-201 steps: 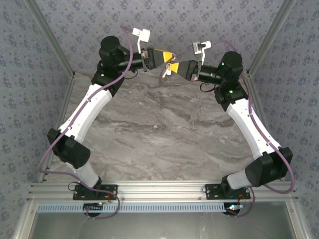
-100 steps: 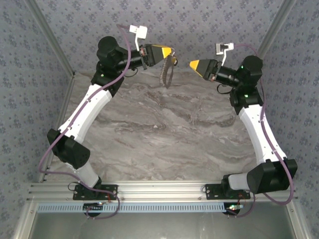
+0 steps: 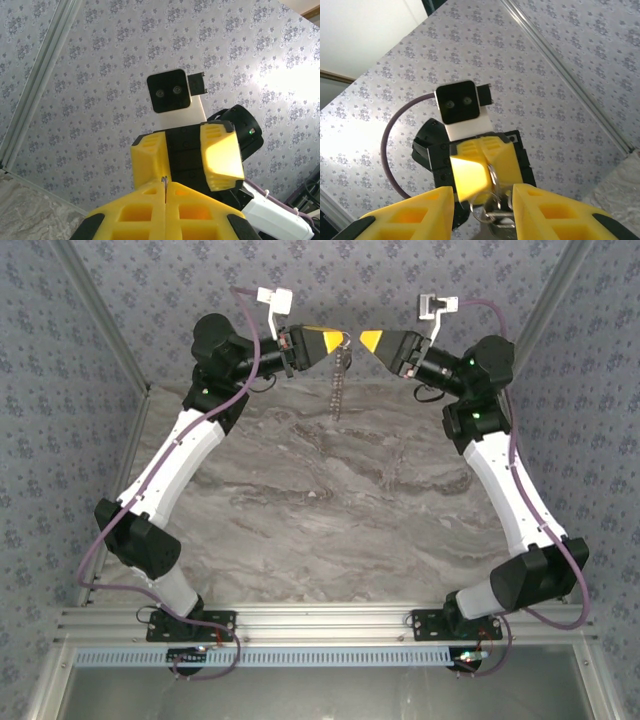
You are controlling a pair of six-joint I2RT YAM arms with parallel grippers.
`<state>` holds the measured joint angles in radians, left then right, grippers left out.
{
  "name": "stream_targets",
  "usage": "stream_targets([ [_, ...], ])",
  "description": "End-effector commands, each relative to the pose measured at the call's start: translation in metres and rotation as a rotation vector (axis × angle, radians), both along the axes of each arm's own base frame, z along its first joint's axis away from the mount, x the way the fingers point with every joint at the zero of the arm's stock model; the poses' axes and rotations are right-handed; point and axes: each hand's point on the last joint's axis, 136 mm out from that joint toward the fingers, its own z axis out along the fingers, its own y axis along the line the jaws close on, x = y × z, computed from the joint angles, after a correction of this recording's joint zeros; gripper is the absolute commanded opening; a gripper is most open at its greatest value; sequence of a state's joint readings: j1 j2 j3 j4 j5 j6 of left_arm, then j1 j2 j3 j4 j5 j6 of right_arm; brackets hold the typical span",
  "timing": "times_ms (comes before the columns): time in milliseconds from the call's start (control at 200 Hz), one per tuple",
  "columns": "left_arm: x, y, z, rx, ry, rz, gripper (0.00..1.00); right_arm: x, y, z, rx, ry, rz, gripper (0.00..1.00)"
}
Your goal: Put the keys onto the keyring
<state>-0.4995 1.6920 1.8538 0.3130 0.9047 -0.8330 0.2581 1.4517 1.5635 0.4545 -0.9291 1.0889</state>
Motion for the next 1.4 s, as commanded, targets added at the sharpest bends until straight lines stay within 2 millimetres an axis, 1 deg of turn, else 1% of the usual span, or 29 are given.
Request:
stream_targets([
  [0, -0.024, 0.009, 0.03, -0.05, -0.093, -0.019, 0.0, -0.007, 0.004, 0.021, 0.034, -0.058, 0.007, 0.38],
  [270, -0.024, 0.007, 0.029, -0.05, -0.091, -0.023, 0.0, -0.002, 0.016, 0.011, 0.025, -0.031, 0.027, 0.36],
  [360, -0.024, 0.007, 0.029, -0.051, -0.09, -0.022, 0.0, -0.001, 0.017, 0.01, 0.024, -0.027, 0.029, 0.34],
  [475, -0.024, 0.008, 0.029, -0.05, -0.091, -0.022, 0.0, 0.001, 0.018, 0.008, 0.021, -0.021, 0.029, 0.26],
  [575, -0.024, 0.007, 0.029, -0.05, -0.088, -0.022, 0.0, 0.001, 0.018, 0.007, 0.019, -0.018, 0.033, 0.13],
  [605, -0.025, 0.007, 0.029, -0.051, -0.09, -0.022, 0.0, 0.0, 0.019, 0.006, 0.017, -0.016, 0.036, 0.08],
  [675, -0.024, 0.007, 0.028, -0.049, -0.088, -0.023, 0.0, 0.0, 0.019, 0.005, 0.014, -0.015, 0.042, 0.0],
  [799, -0.025, 0.006, 0.028, -0.045, -0.084, -0.027, 0.0, -0.002, 0.019, 0.005, 0.004, -0.017, 0.047, 0.0],
  [854, -0.023, 0.006, 0.025, -0.028, -0.078, -0.023, 0.0, -0.001, 0.017, 0.002, -0.011, -0.01, 0.042, 0.0],
  [874, -0.023, 0.006, 0.024, -0.019, -0.074, -0.019, 0.04, -0.001, 0.016, -0.001, -0.02, -0.005, 0.038, 0.0],
  [919, -0.021, 0.006, 0.02, 0.003, -0.072, -0.006, 0.18, 0.001, 0.012, -0.005, -0.044, 0.006, 0.026, 0.0],
  [954, -0.021, 0.008, 0.018, 0.02, -0.076, 0.004, 0.26, 0.001, 0.009, -0.01, -0.07, 0.007, 0.021, 0.0],
  [1024, -0.019, 0.013, 0.014, 0.05, -0.088, 0.033, 0.38, 0.002, 0.003, -0.025, -0.141, 0.033, 0.004, 0.0],
  [1139, -0.015, 0.025, 0.009, 0.089, -0.094, 0.072, 0.47, -0.002, -0.007, -0.05, -0.279, 0.046, -0.034, 0.0],
  [1209, -0.013, 0.029, 0.004, 0.118, -0.095, 0.083, 0.49, -0.005, -0.011, -0.065, -0.363, 0.051, -0.051, 0.0],
  [1309, -0.013, 0.03, -0.004, 0.166, -0.106, 0.075, 0.51, -0.011, -0.013, -0.075, -0.44, 0.049, -0.051, 0.0],
  [1349, -0.011, 0.028, -0.016, 0.202, -0.087, 0.067, 0.51, -0.014, -0.014, -0.077, -0.462, 0.046, -0.046, 0.0],
  [1364, -0.014, 0.029, -0.01, 0.202, -0.103, 0.062, 0.51, -0.015, -0.014, -0.078, -0.467, 0.048, -0.044, 0.0],
  [1394, -0.014, 0.028, -0.013, 0.218, -0.101, 0.054, 0.51, -0.017, -0.014, -0.08, -0.486, 0.047, -0.041, 0.0],
])
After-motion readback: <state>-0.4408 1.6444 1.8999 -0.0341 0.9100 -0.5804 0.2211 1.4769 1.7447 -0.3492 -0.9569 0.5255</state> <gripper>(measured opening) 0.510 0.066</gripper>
